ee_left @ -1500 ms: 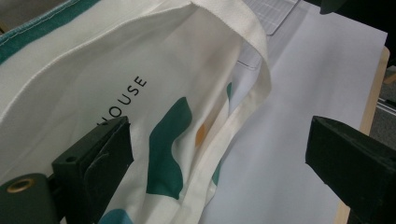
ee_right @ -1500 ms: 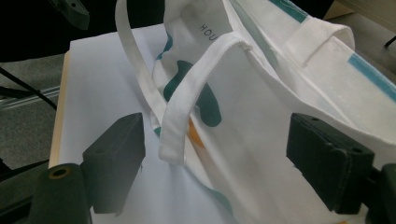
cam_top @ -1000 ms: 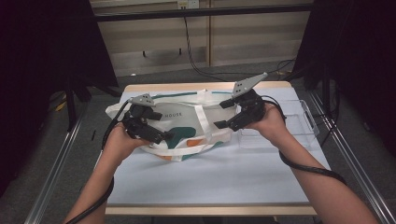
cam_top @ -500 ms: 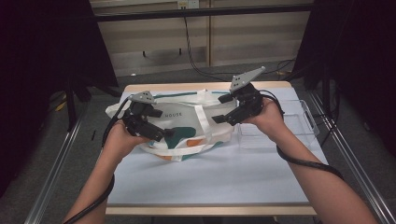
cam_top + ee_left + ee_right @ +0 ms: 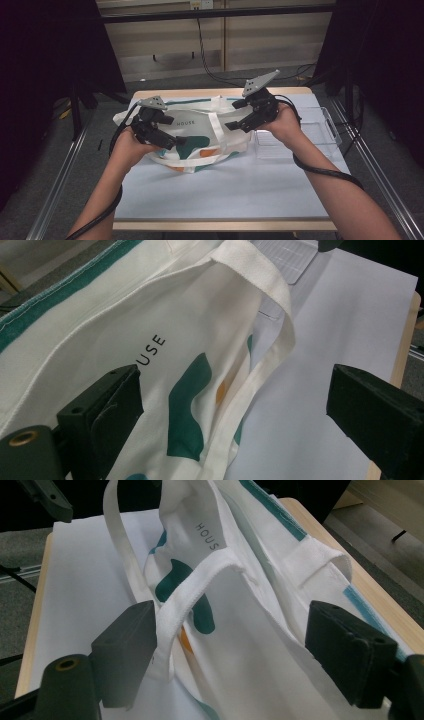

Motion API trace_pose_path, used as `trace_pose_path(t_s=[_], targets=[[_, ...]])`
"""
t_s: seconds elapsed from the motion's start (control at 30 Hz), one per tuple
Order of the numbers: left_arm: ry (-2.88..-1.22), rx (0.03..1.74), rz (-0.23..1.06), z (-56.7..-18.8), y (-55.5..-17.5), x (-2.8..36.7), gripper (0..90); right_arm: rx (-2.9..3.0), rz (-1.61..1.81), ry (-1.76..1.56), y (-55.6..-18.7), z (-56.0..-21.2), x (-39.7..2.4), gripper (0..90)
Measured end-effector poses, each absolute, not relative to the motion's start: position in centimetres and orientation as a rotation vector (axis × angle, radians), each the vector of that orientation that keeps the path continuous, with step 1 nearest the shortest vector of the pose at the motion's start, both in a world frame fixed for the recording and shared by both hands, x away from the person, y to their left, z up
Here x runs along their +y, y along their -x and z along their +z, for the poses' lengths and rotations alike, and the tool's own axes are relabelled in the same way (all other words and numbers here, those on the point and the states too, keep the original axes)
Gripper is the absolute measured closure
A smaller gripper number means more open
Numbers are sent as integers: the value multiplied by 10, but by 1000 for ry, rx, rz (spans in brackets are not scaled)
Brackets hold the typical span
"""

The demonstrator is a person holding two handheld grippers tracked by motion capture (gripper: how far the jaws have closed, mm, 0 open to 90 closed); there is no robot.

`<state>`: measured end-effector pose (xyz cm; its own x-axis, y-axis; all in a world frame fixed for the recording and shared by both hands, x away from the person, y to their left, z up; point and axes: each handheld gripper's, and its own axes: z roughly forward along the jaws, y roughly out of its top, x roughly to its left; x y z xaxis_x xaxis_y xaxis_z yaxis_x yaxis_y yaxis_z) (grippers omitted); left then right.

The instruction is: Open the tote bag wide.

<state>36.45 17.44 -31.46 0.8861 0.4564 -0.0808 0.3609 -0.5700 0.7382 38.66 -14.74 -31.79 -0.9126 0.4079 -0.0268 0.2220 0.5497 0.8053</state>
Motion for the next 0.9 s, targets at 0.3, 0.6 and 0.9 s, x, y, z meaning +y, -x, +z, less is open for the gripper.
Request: trace_pose_path(t_s=[0.3, 0.6, 0.9], targets=[[-2241, 572, 155, -315, -368, 174, 80, 2588, 1268, -547, -397, -325, -142, 219], [-2232, 571, 151, -316, -372, 177, 87, 2618, 1170, -537, -405, -337, -134, 322], [-2231, 563, 153, -309, -373, 179, 117, 2642, 1131, -630, -408, -341, -134, 575]])
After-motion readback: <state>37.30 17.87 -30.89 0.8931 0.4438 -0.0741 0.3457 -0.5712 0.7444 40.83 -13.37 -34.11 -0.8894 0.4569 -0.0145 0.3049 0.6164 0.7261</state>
